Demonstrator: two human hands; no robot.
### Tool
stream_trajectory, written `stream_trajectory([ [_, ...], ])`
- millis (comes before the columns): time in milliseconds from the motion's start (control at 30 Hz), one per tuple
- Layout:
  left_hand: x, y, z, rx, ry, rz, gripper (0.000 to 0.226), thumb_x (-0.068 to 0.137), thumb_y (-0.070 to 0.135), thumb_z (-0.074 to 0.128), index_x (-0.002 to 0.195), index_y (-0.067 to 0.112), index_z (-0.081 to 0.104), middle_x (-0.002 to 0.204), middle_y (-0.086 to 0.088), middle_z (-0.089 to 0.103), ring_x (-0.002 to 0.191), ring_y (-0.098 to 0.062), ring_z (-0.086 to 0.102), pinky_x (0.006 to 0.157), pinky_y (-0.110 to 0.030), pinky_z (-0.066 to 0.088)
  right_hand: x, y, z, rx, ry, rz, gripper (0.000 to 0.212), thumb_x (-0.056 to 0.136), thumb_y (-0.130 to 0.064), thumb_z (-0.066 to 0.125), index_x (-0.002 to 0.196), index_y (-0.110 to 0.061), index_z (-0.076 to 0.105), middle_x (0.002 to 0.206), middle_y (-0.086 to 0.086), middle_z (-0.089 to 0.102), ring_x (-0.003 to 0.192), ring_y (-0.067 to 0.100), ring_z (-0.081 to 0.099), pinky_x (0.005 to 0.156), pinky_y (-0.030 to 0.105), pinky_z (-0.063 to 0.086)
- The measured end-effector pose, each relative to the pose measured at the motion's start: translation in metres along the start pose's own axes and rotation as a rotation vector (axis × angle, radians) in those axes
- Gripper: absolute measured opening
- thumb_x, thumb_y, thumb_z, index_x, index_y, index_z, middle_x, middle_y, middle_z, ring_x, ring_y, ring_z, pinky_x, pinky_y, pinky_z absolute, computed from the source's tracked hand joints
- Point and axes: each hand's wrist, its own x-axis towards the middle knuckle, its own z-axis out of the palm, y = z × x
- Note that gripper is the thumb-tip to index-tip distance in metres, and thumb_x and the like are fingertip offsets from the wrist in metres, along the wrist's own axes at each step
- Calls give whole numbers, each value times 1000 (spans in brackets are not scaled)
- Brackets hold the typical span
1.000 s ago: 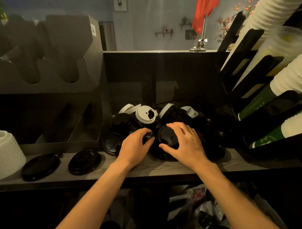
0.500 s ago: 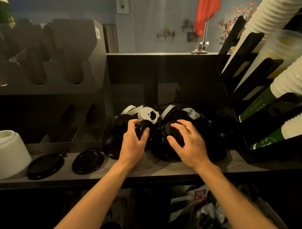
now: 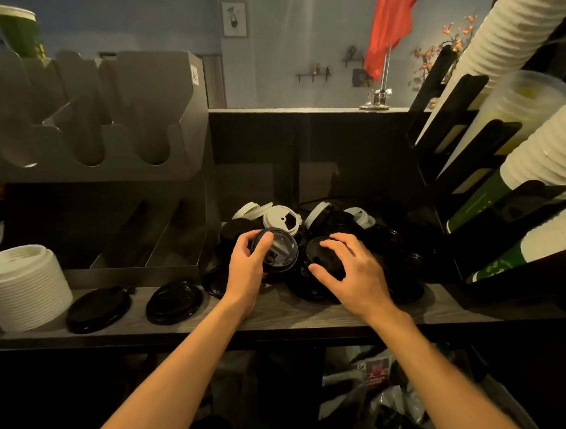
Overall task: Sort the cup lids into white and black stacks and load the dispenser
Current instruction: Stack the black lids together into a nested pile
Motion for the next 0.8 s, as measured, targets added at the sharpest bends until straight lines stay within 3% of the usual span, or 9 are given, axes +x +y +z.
stream_trajectory([
  [33, 0, -1, 0, -37, -22, -30, 44, 81, 46, 76, 120, 33, 60, 123, -2, 67, 117, -22, 65, 100, -50, 55, 0, -1, 0, -3, -3, 2, 63, 87, -68, 48, 129, -25, 63, 136, -6, 52, 125, 15, 51, 99, 36, 48],
  [100, -2, 0, 0, -25, -46, -23, 42, 87, 19, 74, 124, 29, 56, 124, -5, 67, 117, -25, 66, 100, -48, 56, -1, -1, -1, -13, -8, 2, 63, 87, -68, 47, 129, -24, 63, 135, -6, 53, 124, 15, 51, 99, 36, 48],
  [167, -3, 0, -1, 29, -51, 9, 48, 91, 7, 72, 129, 28, 52, 126, -5, 66, 119, -24, 65, 101, -45, 55, 0, -1, -1, -20, -12, 1, 63, 86, -69, 47, 128, -24, 63, 135, -6, 52, 124, 15, 51, 99, 35, 48],
  [267, -6, -1, -2, 66, -55, 23, 49, 89, 14, 76, 127, 29, 50, 125, -5, 67, 119, -21, 65, 106, -48, 53, -1, -1, -1, -13, -23, 8, 63, 86, -69, 48, 128, -25, 62, 135, -7, 52, 124, 14, 51, 97, 34, 48],
  [467, -7, 8, -4, 69, 22, 123, 27, 92, 10, 73, 110, 23, 58, 110, -7, 73, 103, -17, 73, 97, -49, 58, 15, -11, -5, 29, -99, 20, 54, 85, -61, 64, 127, -28, 58, 131, -10, 53, 119, 14, 53, 99, 39, 49],
  [633, -7, 12, -21, 36, 104, 132, 30, 96, 17, 69, 123, 22, 57, 116, -4, 72, 109, -17, 71, 98, -44, 58, 48, -26, -14, 10, -205, 124, 52, 88, -66, 59, 125, -30, 60, 131, -10, 59, 125, 15, 47, 108, 38, 34],
  [800, -14, 10, -36, 56, 133, 115, 52, 98, 17, 67, 141, 24, 39, 119, 1, 66, 109, -13, 68, 85, -24, 57, 74, -36, -4, -22, -387, 125, 63, 84, -67, 64, 133, -28, 56, 137, -2, 57, 129, 22, 49, 111, 45, 34],
])
